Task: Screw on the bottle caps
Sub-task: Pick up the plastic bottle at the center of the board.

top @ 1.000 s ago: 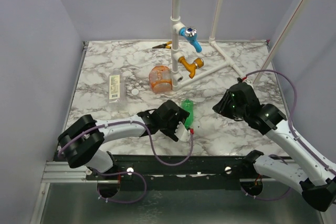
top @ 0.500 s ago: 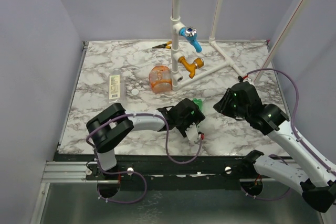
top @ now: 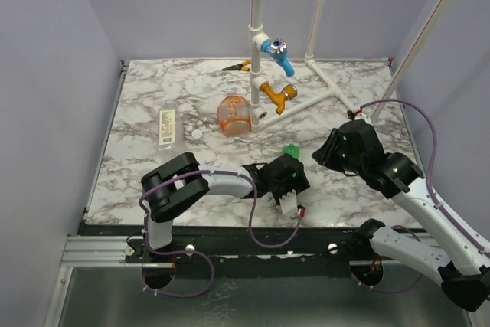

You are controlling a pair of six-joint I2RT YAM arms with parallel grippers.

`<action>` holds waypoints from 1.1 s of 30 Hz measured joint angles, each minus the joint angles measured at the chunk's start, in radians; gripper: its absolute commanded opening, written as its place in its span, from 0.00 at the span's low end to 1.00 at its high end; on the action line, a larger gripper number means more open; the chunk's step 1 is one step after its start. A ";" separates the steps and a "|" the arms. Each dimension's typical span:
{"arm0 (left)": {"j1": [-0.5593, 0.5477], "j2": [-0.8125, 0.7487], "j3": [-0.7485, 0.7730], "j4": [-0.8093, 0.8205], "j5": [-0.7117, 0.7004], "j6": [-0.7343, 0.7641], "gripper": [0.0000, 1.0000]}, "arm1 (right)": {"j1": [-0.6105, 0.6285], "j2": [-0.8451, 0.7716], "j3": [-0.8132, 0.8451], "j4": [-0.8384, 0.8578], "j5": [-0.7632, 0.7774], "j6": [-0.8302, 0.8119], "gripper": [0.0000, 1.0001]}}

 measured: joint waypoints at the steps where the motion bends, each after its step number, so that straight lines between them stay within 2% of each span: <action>1: -0.014 0.000 -0.008 0.006 -0.005 -0.002 0.64 | 0.000 0.000 0.002 0.000 0.000 -0.002 0.21; 3: -0.039 0.000 -0.026 0.016 -0.011 -0.018 0.57 | 0.000 0.000 0.005 0.000 0.000 -0.005 0.21; 8: -0.088 -0.005 -0.045 0.041 -0.046 -0.118 0.51 | 0.000 -0.005 0.016 -0.003 -0.001 -0.007 0.21; 12: -0.160 0.006 0.010 0.003 -0.101 -0.320 0.49 | 0.000 -0.027 0.024 -0.005 0.000 -0.006 0.20; 18: -0.267 0.109 0.240 -0.178 -0.183 -0.660 0.49 | 0.000 -0.045 0.041 -0.025 0.000 -0.003 0.20; 22: -0.267 0.141 0.340 -0.290 -0.224 -0.847 0.51 | 0.000 -0.049 0.042 -0.046 0.001 0.004 0.20; 26: -0.209 0.142 0.368 -0.373 -0.226 -0.998 0.52 | 0.000 -0.050 0.042 -0.051 0.001 0.010 0.20; 33: -0.040 0.080 0.320 -0.420 -0.098 -1.141 0.81 | -0.005 -0.033 0.066 -0.050 0.006 0.015 0.20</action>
